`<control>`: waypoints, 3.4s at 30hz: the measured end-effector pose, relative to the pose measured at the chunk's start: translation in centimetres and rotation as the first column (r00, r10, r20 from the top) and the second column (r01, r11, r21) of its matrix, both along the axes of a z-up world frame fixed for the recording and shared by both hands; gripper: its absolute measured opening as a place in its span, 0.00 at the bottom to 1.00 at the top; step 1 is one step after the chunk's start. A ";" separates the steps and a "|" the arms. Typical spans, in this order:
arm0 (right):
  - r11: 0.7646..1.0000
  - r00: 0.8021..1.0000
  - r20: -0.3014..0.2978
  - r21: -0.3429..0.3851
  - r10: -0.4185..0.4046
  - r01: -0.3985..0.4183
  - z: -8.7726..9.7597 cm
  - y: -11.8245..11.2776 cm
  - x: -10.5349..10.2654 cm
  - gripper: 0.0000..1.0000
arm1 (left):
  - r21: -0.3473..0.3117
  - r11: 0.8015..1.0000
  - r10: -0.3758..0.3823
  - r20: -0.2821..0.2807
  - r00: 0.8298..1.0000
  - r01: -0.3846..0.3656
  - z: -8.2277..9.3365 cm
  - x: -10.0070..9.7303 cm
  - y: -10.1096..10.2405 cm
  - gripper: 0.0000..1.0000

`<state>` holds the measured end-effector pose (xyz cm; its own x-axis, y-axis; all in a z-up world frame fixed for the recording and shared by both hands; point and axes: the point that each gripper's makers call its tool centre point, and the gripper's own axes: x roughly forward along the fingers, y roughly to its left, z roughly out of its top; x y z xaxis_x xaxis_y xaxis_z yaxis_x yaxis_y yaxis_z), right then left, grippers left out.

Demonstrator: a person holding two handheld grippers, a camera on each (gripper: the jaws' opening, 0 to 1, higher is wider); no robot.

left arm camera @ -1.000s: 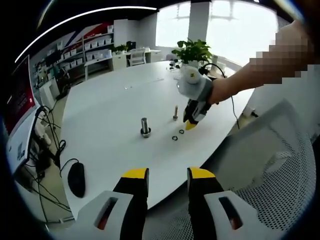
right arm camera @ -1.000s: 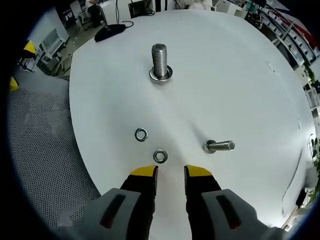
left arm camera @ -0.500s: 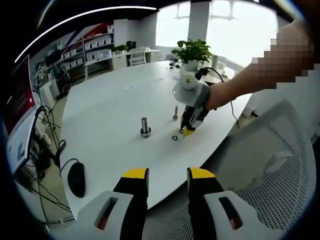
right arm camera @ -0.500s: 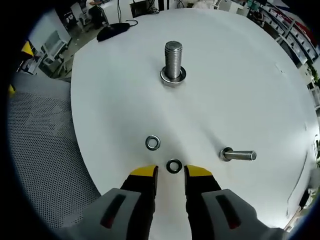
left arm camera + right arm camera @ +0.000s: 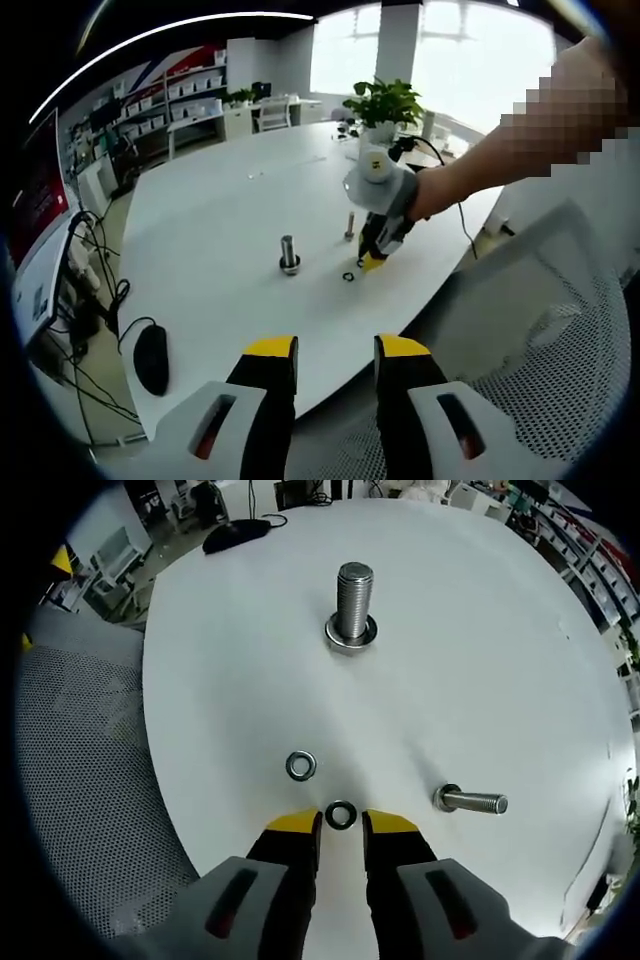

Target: Place the washer onto the threaded stud by aligning its center hole with the stud, sliding it down to the base, and recovering from edge contact or off-axis alignment until the washer reaches the visible bottom stop.

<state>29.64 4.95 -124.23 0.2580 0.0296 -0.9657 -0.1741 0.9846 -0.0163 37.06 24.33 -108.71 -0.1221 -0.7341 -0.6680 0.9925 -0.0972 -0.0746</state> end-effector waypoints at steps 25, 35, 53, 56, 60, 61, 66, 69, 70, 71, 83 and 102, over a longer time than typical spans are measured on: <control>0.999 0.998 -0.056 -0.034 0.011 -0.013 0.2 -0.9 -1.4 0.17 | 0.007 1.000 -0.001 0.000 1.000 0.001 -0.1 -0.1 0.1 0.28; 0.998 0.988 -0.151 -0.043 0.032 -0.039 0.4 -0.6 -1.6 0.17 | 0.012 1.000 0.005 0.003 1.000 -0.006 -0.1 0.1 0.1 0.28; 1.000 0.993 -0.119 -0.028 -0.008 0.005 0.3 -1.1 -1.7 0.15 | 0.023 0.999 0.026 0.005 1.000 -0.026 -0.4 0.4 0.2 0.28; 0.999 0.991 -0.132 -0.032 -0.007 0.003 0.2 -1.0 -1.6 0.15 | 0.029 0.999 0.027 0.007 1.000 -0.027 -0.4 0.3 0.4 0.28; 0.998 0.992 -0.124 -0.055 -0.006 0.000 0.0 -0.8 -1.5 0.15 | 0.030 0.999 0.029 0.008 1.000 -0.030 -0.4 0.5 0.3 0.28; 0.998 0.993 -0.121 -0.058 -0.005 -0.002 0.0 -0.9 -1.4 0.15 | 0.030 0.999 0.030 0.008 1.000 -0.031 -0.4 0.5 0.4 0.28; 0.997 0.996 -0.087 -0.081 -0.008 0.001 -0.1 -1.2 -1.1 0.15 | 0.029 0.999 0.038 0.010 0.999 -0.038 -0.4 0.6 0.3 0.28; 0.997 0.997 -0.061 -0.064 -0.038 0.034 -0.1 -1.3 -1.3 0.14 | 0.031 0.999 0.036 0.013 0.999 -0.036 -0.5 0.6 0.1 0.28; 0.997 0.997 -0.057 -0.059 -0.048 0.045 -0.1 -1.3 -1.2 0.14 | 0.030 0.999 0.036 0.013 0.999 -0.036 -0.5 0.6 0.1 0.28; 0.997 0.997 -0.056 -0.058 -0.053 0.050 -0.2 -1.4 -1.1 0.14 | 0.032 0.999 0.036 0.014 0.999 -0.037 -0.6 0.6 0.1 0.28; 0.993 0.993 0.019 -0.038 -0.115 0.115 0.0 -0.8 -1.6 0.14 | 0.033 0.999 0.024 0.029 0.999 -0.025 -0.7 0.5 0.2 0.28; 0.985 0.982 0.101 -0.043 -0.160 0.165 3.0 -3.5 -2.3 0.14 | 0.033 0.999 0.034 0.030 0.999 -0.035 -0.5 0.7 0.5 0.28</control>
<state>27.31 1.47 -121.19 0.3476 -0.0690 -0.9351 -0.0070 0.9971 -0.0762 37.72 24.78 -109.23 -0.0776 -0.7143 -0.6955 0.9970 -0.0612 -0.0483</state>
